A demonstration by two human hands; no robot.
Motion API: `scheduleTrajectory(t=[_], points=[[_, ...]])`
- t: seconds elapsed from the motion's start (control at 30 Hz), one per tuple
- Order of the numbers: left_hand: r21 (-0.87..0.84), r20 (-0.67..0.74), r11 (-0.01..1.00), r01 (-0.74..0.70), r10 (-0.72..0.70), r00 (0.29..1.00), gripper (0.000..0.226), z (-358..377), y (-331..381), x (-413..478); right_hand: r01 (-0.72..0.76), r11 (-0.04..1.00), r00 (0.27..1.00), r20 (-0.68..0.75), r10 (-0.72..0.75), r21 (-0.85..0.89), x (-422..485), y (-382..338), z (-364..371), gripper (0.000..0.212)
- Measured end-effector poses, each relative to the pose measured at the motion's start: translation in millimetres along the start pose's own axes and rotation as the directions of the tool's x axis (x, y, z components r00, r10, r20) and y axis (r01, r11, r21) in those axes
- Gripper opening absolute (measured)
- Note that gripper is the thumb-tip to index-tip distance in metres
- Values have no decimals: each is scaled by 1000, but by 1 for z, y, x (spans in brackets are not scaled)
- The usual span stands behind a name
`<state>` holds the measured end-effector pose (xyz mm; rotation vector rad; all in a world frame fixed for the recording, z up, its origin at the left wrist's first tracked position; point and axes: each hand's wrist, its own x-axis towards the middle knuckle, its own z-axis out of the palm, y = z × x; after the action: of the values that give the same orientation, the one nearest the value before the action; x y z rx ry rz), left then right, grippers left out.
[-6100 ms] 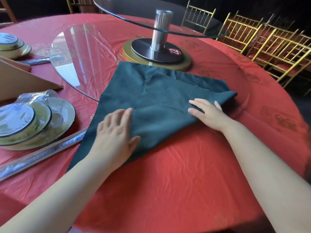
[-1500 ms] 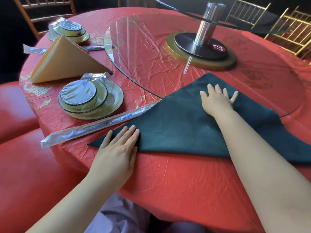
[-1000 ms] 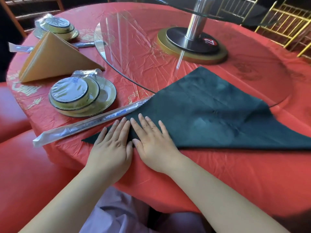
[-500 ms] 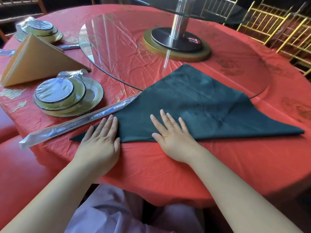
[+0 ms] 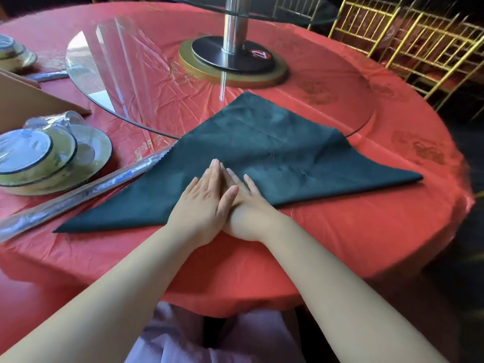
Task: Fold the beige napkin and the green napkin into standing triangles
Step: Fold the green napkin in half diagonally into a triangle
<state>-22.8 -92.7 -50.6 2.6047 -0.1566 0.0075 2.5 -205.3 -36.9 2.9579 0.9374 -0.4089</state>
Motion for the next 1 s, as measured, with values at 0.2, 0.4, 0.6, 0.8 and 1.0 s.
scheduleTrajectory(t=[0.2,0.4,0.6,0.8,1.0], points=[[219,-35,976,-3,11,999,91,6,0,0,-18,996,996,-87,26,92,-17,46,2,61],[328,145,944,40,-92,985,64,-5,13,5,-73,994,996,-54,78,80,-35,84,3,58],[-5,98,963,-270,269,958,77,21,72,27,-80,997,995,-53,80,-1,-35,85,5,65],[-3,227,977,-211,207,952,77,36,73,32,-152,974,975,-134,176,170,-55,129,8,65],[241,219,935,-259,207,953,90,41,76,26,-339,925,932,-74,355,173,-84,207,12,56]])
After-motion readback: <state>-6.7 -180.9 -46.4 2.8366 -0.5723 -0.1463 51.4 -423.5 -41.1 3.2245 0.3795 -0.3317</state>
